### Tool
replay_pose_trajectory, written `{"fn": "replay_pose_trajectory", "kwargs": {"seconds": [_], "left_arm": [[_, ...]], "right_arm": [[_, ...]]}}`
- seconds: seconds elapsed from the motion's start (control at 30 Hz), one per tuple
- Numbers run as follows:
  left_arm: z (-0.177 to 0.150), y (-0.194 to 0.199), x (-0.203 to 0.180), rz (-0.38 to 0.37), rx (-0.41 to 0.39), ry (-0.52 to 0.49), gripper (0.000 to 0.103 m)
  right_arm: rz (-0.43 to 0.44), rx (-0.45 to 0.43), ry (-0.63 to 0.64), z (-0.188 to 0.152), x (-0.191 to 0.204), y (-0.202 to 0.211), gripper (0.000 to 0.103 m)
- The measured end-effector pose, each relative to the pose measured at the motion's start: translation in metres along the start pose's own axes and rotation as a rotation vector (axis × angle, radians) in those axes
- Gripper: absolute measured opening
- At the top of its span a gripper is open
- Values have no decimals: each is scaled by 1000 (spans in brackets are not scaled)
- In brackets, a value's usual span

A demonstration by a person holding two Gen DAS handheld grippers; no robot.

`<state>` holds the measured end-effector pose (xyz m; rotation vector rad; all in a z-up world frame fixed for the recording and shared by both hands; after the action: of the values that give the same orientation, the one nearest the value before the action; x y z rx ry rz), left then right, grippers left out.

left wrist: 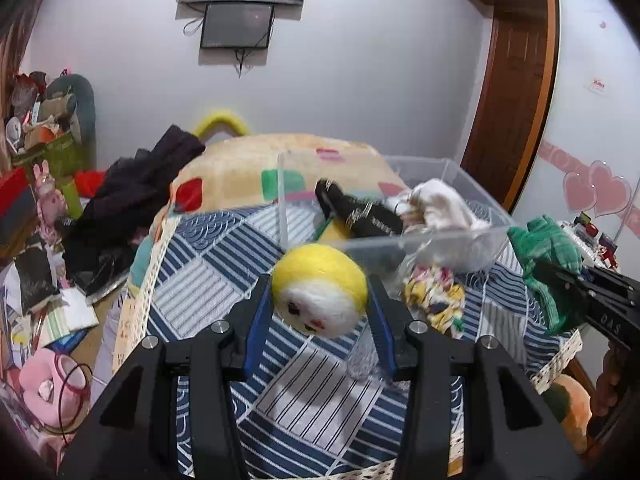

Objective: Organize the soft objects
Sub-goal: 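Drop ball into the box with left tool while right tool drops the glove in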

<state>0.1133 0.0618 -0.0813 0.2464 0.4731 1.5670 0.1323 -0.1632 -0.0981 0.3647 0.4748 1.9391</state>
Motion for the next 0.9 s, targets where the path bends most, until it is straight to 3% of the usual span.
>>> {"fn": "replay_pose_trajectory", "kwargs": {"seconds": [0.3, 0.43, 0.7, 0.9], "left_arm": [[32, -4, -9, -5, -77, -23, 45], [41, -21, -10, -11, -72, -14, 45], [42, -62, -6, -18, -5, 13, 45], [35, -83, -7, -28, 36, 11, 45]], "right_arm": [[-16, -115, 49, 44, 10, -1, 16], [-11, -149, 62, 57, 15, -7, 16], [21, -138, 79, 68, 34, -43, 16], [54, -81, 96, 66, 49, -74, 16]]}}
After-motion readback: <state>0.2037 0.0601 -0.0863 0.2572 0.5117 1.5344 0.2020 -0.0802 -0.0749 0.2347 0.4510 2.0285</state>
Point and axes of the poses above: each gripper's, at about its wrist camera, not at the fingertips, and y roughly against the way its jaws point, x to its left, z to its top, the point moved 1 cm from there along -y, roughly the way its jaws point, and after that the axes turned 6 degrees about -x, right-handed, at the moved point
